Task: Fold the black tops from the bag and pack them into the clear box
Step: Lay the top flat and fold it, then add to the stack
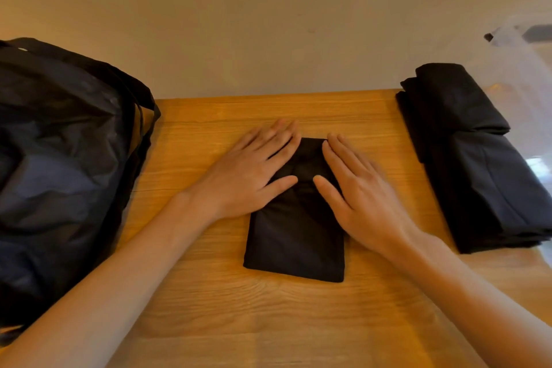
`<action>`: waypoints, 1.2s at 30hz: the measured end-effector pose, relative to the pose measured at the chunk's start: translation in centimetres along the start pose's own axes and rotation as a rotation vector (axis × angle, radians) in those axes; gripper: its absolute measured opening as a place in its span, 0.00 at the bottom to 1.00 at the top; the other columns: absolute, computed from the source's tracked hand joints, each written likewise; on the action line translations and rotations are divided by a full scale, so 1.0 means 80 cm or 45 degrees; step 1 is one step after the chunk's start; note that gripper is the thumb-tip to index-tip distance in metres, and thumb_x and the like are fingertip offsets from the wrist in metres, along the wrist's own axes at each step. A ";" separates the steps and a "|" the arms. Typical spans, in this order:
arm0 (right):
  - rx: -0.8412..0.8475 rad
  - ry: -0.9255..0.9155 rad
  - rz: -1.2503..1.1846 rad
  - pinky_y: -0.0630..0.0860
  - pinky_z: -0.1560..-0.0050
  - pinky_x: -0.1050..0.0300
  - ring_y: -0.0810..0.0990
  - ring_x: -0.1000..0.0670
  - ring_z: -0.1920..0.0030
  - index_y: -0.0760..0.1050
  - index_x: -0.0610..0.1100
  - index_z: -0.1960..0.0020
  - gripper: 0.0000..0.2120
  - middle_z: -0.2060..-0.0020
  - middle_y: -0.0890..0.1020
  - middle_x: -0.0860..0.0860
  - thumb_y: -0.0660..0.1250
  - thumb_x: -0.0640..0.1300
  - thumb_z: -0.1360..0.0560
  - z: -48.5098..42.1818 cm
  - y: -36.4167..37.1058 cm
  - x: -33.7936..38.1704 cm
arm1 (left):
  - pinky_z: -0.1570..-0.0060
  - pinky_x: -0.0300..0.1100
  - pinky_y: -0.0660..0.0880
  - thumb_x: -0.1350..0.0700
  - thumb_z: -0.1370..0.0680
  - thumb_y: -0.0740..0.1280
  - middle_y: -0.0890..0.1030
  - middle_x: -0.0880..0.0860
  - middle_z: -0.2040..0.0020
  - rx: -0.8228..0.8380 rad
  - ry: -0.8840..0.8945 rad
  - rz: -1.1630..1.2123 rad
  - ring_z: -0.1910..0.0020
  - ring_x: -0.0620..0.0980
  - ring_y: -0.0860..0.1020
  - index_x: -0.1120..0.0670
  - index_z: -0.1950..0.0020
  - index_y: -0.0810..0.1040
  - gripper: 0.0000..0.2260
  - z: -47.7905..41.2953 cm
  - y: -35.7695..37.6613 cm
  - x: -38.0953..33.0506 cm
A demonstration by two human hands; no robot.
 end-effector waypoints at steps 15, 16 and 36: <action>0.173 -0.048 0.048 0.35 0.20 0.54 0.33 0.55 0.20 0.44 0.57 0.18 0.29 0.18 0.40 0.54 0.38 0.63 0.16 -0.028 0.009 -0.005 | 0.20 0.49 0.37 0.36 0.17 0.39 0.32 0.43 0.18 0.019 -0.021 0.160 0.21 0.44 0.30 0.37 0.18 0.44 0.26 0.015 -0.001 -0.001; 0.191 -0.056 0.084 0.34 0.20 0.53 0.31 0.54 0.20 0.42 0.57 0.18 0.28 0.18 0.38 0.54 0.37 0.63 0.16 -0.026 0.010 -0.008 | 0.20 0.49 0.37 0.36 0.17 0.40 0.31 0.43 0.19 0.015 -0.033 0.134 0.21 0.45 0.29 0.37 0.18 0.42 0.27 0.018 -0.001 0.003; 0.287 0.425 -0.487 0.71 0.60 0.60 0.76 0.55 0.57 0.75 0.50 0.56 0.10 0.58 0.79 0.52 0.76 0.51 0.25 -0.077 -0.030 -0.041 | 0.56 0.39 0.69 0.51 0.23 0.74 0.79 0.45 0.51 -0.071 -0.395 0.647 0.53 0.43 0.76 0.47 0.42 0.81 0.10 -0.020 -0.049 0.053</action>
Point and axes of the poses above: each hand's wrist, its own z-axis away from the middle knuckle, its own y-axis out of the palm, x = y × z, the point moved 8 cm from there along -z, towards the middle knuckle
